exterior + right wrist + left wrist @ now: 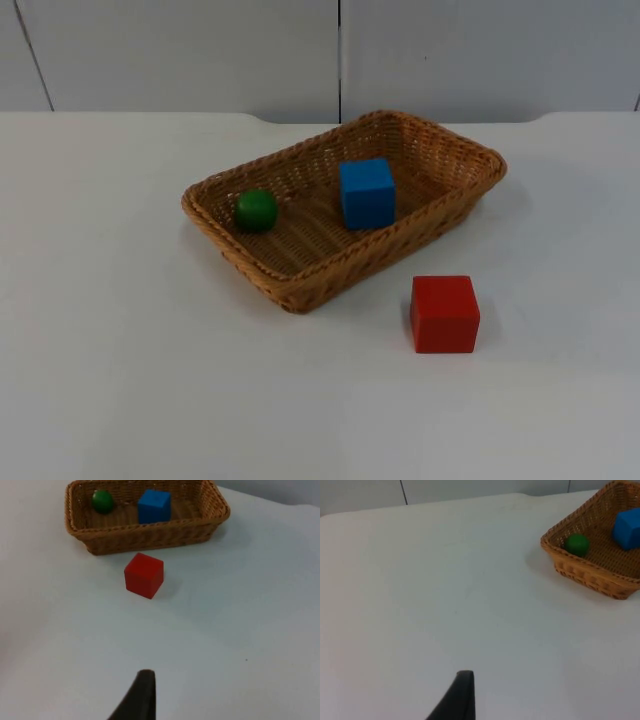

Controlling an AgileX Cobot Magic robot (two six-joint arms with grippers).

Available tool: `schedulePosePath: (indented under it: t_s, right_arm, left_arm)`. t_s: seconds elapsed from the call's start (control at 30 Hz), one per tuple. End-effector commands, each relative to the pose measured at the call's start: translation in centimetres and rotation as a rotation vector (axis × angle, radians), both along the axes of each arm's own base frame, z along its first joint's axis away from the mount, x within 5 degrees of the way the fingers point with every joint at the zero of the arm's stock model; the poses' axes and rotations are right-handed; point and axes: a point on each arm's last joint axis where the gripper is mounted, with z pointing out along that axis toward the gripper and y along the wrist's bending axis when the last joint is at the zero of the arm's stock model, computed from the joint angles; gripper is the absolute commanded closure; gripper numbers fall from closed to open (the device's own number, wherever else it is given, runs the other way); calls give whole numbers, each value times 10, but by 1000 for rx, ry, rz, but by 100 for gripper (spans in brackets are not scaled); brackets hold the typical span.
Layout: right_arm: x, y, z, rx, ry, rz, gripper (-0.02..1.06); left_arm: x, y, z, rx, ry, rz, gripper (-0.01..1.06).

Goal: Place all geometric objects except the red cube into the basket.

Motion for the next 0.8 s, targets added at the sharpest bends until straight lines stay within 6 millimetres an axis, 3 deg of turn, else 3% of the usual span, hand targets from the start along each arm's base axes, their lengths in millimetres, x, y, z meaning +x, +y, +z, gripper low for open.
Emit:
schedulePosePath:
  t_s: [0.0, 0.33, 0.43, 0.77]
  right_arm:
    - [1, 1, 1, 13, -19, 7, 14]
    - [1, 1, 1, 13, -19, 6, 12]
    - [0, 1, 1, 7, -21, 15, -1]
    - [0, 1, 1, 24, -13, 7, -1]
  left_arm:
    - [0, -1, -2, -8, 6, 2, 0]
    - [0, -1, -2, -8, 6, 2, 0]
    - [0, -1, -2, -8, 6, 2, 0]
    - [0, -1, -2, -8, 6, 2, 0]
